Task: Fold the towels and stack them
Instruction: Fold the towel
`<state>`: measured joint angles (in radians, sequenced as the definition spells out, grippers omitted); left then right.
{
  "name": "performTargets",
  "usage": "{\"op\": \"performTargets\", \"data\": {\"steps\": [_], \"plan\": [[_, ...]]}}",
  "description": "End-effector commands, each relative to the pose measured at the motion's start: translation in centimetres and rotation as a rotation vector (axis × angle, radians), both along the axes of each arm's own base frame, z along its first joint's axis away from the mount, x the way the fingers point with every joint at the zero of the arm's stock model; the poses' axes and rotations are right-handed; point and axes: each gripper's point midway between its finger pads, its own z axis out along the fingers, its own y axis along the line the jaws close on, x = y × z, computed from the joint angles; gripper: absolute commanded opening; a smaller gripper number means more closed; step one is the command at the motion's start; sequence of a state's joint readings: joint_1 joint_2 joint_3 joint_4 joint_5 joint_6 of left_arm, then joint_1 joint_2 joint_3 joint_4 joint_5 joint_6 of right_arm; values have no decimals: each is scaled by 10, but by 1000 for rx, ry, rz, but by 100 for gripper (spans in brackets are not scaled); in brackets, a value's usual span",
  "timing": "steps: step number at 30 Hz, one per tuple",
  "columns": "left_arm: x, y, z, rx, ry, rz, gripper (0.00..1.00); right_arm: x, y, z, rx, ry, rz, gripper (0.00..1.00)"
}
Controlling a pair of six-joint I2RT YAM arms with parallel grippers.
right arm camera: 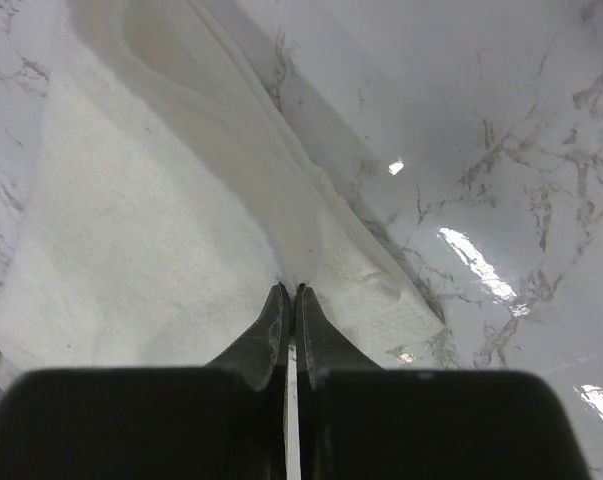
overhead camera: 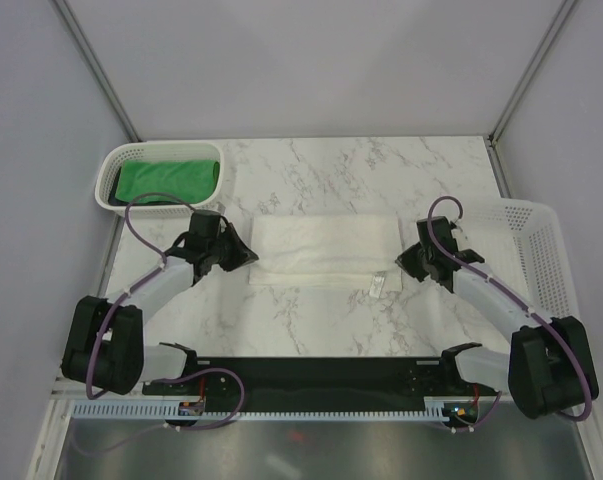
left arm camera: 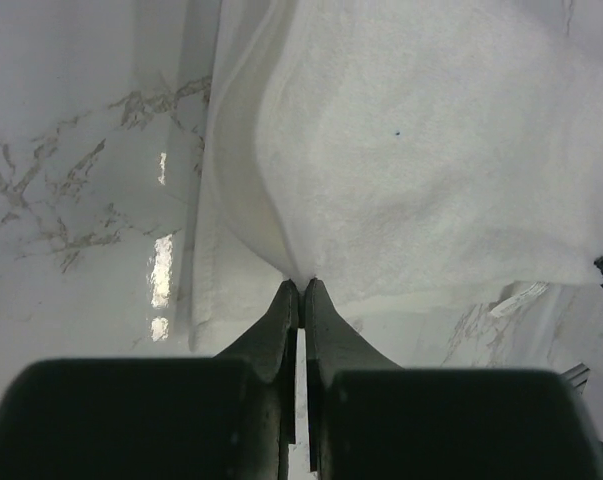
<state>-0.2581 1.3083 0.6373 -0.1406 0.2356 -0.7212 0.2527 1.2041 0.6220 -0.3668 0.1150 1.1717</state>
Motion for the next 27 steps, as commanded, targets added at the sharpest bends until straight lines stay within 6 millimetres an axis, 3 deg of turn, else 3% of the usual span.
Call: {"op": "performTargets", "data": {"steps": [1,6,14,21,27], "plan": [[14,5,28,43,-85,5,2,13,-4,29,-40,-80,11,0],[12,7,42,53,-97,0,2,15,1,46,-30,-120,49,0],[-5,17,37,73,-93,28,2,0,2,53,-20,-148,96,0],[-26,21,5,73,-17,35,2,-27,-2,11,-27,-89,120,0],[-33,12,-18,54,70,0,2,-32,-3,-8,-36,-53,132,0]]}}
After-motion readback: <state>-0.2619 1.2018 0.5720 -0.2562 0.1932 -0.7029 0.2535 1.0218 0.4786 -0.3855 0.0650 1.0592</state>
